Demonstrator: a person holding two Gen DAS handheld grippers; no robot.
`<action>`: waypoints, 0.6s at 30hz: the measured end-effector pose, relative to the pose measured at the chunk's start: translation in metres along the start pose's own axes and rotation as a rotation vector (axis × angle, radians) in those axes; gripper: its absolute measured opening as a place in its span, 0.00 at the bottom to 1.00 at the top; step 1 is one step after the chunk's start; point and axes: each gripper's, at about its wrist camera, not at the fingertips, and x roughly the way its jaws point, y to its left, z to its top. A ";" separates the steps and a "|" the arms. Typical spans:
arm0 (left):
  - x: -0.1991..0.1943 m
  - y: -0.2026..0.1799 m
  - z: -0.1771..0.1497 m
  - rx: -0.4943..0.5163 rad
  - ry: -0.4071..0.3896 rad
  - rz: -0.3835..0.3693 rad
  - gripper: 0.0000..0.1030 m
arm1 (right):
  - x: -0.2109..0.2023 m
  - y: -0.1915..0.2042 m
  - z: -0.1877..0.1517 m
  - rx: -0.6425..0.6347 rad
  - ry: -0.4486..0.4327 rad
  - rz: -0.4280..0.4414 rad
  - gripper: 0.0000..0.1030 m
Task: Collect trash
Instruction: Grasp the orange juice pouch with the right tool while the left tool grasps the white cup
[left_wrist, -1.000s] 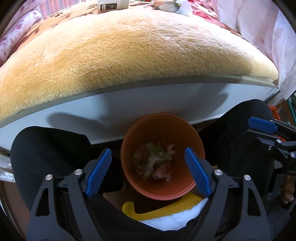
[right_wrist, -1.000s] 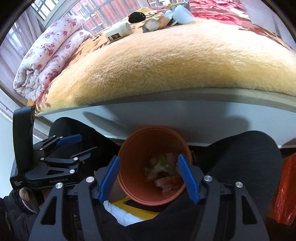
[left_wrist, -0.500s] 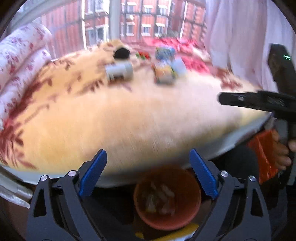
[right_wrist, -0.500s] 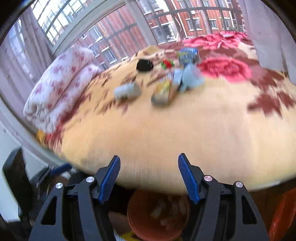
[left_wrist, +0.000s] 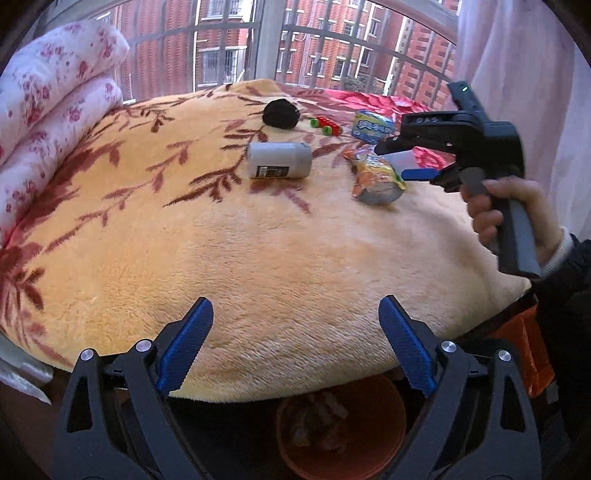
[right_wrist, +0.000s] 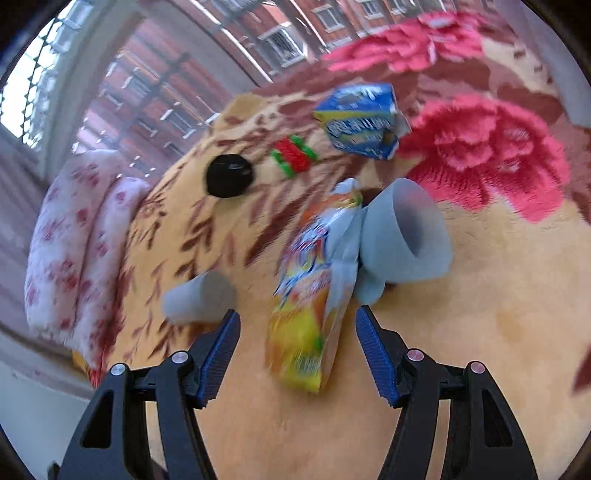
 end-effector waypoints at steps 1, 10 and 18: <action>0.002 0.003 0.001 -0.008 0.001 -0.002 0.86 | 0.010 0.000 0.006 0.005 0.015 -0.006 0.63; 0.013 0.021 0.012 -0.051 0.010 0.027 0.86 | 0.078 0.015 0.030 -0.036 0.087 -0.092 0.51; 0.031 0.015 0.037 -0.005 0.021 0.039 0.86 | 0.017 0.020 0.002 -0.065 -0.009 0.028 0.41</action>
